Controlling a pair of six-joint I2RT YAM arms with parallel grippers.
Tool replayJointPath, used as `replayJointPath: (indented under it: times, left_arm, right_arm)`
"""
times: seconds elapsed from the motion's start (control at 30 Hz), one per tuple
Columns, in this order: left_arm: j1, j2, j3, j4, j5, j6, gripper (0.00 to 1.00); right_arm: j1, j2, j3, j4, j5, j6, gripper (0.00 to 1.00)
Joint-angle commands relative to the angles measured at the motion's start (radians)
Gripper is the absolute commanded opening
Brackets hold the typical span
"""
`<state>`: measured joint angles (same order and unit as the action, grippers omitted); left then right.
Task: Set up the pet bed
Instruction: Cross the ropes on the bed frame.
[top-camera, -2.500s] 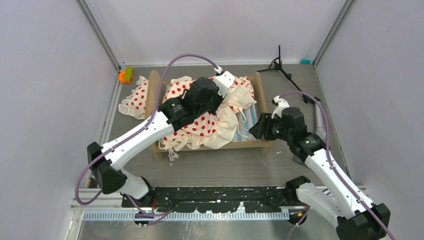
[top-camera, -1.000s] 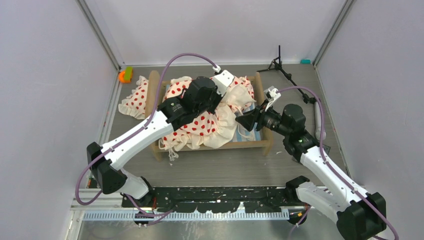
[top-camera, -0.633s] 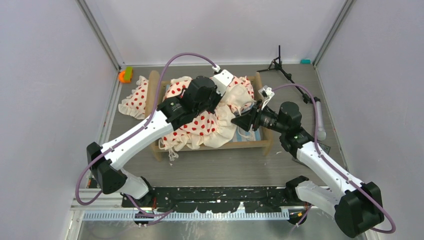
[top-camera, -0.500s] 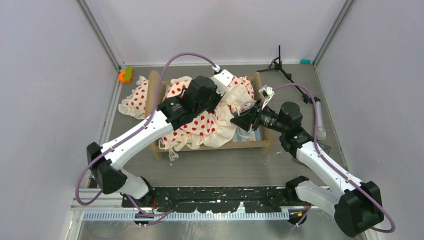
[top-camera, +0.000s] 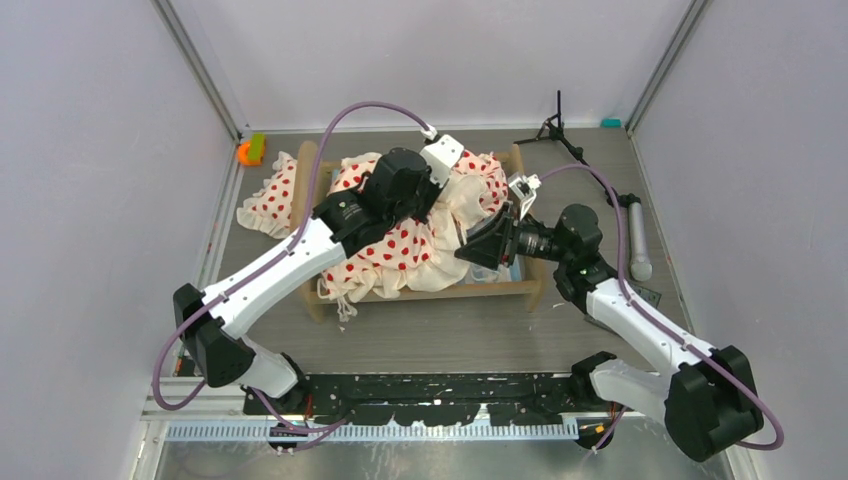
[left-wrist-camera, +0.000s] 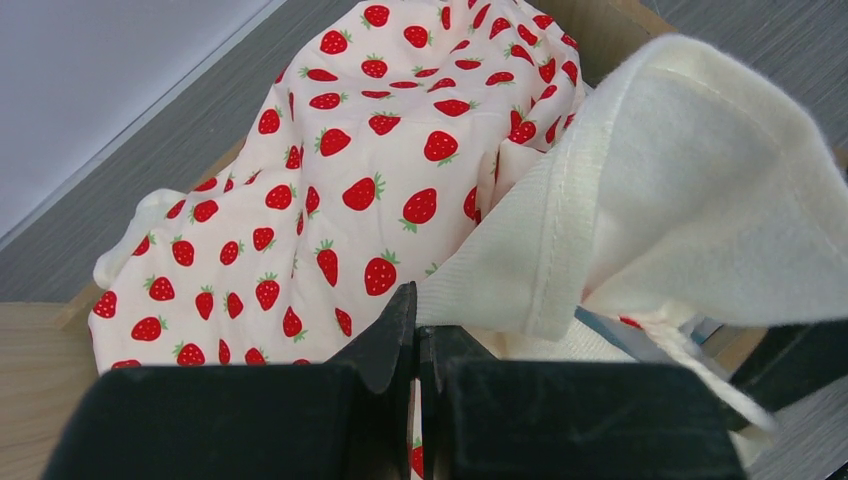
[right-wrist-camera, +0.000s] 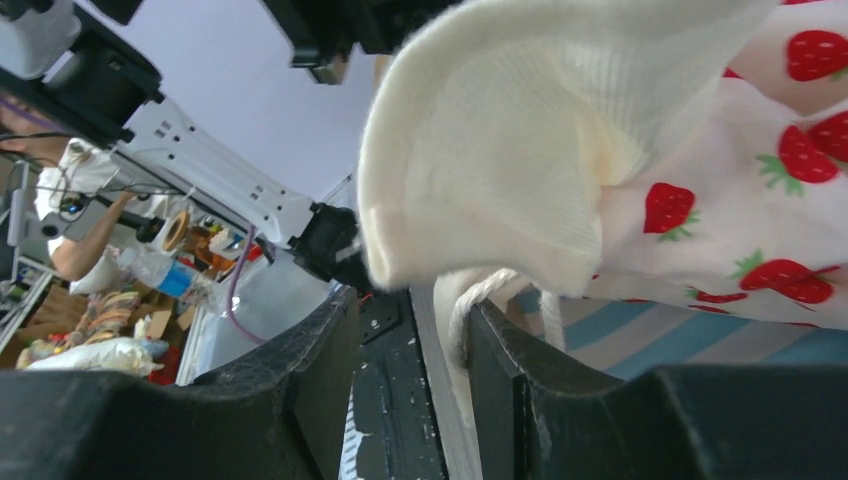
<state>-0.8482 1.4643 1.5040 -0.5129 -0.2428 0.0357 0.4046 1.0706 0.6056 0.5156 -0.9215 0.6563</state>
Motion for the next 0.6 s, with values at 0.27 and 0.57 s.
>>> replayJointPath:
  times: [0.27,0.57]
  left_arm:
    - [0.017,0.04,0.063,0.042,0.0,-0.007,0.0]
    - [0.023,0.052,0.071,0.044,0.002,-0.014,0.0]
  right_arm:
    - [0.025,-0.184,-0.028,-0.035,-0.088,0.056,0.48]
    - [0.037,-0.234,-0.034,-0.222,-0.016,-0.048,0.51]
